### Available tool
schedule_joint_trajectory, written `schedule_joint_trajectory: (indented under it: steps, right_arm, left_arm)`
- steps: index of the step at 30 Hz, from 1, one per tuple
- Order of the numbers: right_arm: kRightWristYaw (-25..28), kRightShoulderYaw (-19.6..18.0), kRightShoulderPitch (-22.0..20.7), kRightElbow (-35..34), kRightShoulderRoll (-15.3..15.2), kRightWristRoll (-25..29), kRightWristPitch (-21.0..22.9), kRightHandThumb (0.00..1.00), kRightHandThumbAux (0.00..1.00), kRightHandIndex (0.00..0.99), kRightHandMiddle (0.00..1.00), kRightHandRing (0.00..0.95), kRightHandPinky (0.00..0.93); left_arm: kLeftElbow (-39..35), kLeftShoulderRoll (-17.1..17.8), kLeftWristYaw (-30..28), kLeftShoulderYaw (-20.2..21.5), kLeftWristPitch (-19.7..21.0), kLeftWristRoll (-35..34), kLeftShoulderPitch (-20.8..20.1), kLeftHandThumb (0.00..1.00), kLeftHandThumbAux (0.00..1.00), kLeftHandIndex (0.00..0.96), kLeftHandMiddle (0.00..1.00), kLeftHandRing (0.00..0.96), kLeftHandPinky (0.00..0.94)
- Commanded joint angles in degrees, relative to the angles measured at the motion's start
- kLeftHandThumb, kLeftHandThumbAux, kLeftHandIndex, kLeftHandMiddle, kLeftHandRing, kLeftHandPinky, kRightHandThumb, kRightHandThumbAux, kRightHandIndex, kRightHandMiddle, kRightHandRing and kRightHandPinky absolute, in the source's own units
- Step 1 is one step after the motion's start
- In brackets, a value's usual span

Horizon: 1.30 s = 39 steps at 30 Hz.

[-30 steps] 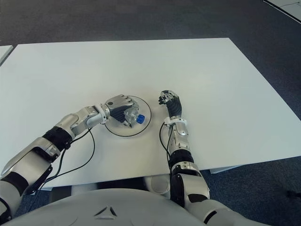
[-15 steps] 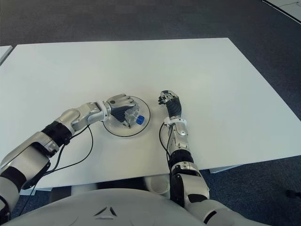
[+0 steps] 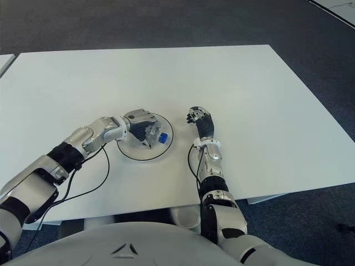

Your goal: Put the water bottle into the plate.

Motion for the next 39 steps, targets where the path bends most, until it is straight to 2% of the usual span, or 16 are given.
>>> schedule_joint_trajectory:
  steps: [1, 4, 8, 15, 27, 31, 39]
  right_arm:
    - [-1.3, -0.38, 3.76, 3.62, 0.32, 0.05, 4.24, 0.706, 0.725, 0.436, 0.61, 0.578, 0.572]
    - [-1.39, -0.12, 3.78, 3.57, 0.13, -0.32, 4.38, 0.706, 0.725, 0.436, 0.611, 0.58, 0.573]
    - [-1.64, 0.22, 3.86, 3.45, -0.06, -0.93, 4.4, 0.706, 0.726, 0.436, 0.616, 0.586, 0.573]
    - [-1.94, 0.12, 4.16, 3.06, 0.33, -0.98, 4.12, 0.707, 0.726, 0.436, 0.621, 0.592, 0.581]
    - [-1.66, -0.61, 4.34, 2.66, 0.66, 0.17, 4.5, 0.708, 0.725, 0.437, 0.612, 0.58, 0.578]
    - [-1.67, -0.63, 4.35, 2.78, 0.61, 0.18, 4.47, 0.708, 0.725, 0.437, 0.611, 0.578, 0.576]
    - [-1.29, -0.73, 4.3, 2.97, 0.51, 0.48, 4.69, 0.708, 0.725, 0.437, 0.611, 0.577, 0.573]
  left_arm:
    - [1.57, 1.66, -4.29, -0.39, 1.16, -0.21, 2.21, 0.629, 0.702, 0.206, 0.346, 0.371, 0.4]
    - [1.7, 1.45, -4.35, 0.19, 1.79, -0.5, 2.23, 0.546, 0.721, 0.115, 0.266, 0.299, 0.339]
    - [1.62, 1.24, -4.21, 1.17, 2.83, -1.31, 2.47, 0.488, 0.757, 0.032, 0.16, 0.19, 0.244]
    - [-0.15, 1.18, -3.43, 5.0, 4.01, -5.87, 4.61, 0.465, 0.778, 0.002, 0.104, 0.138, 0.229]
    - [-4.95, -1.93, 3.03, 14.91, 10.0, -14.04, 11.24, 0.445, 0.777, 0.031, 0.103, 0.124, 0.198]
    - [-5.0, -3.36, 7.59, 18.31, 9.59, -16.74, 13.85, 0.477, 0.763, 0.07, 0.134, 0.138, 0.203]
    - [-4.97, -5.57, 16.12, 22.43, 5.64, -19.55, 17.61, 0.574, 0.738, 0.138, 0.2, 0.191, 0.249]
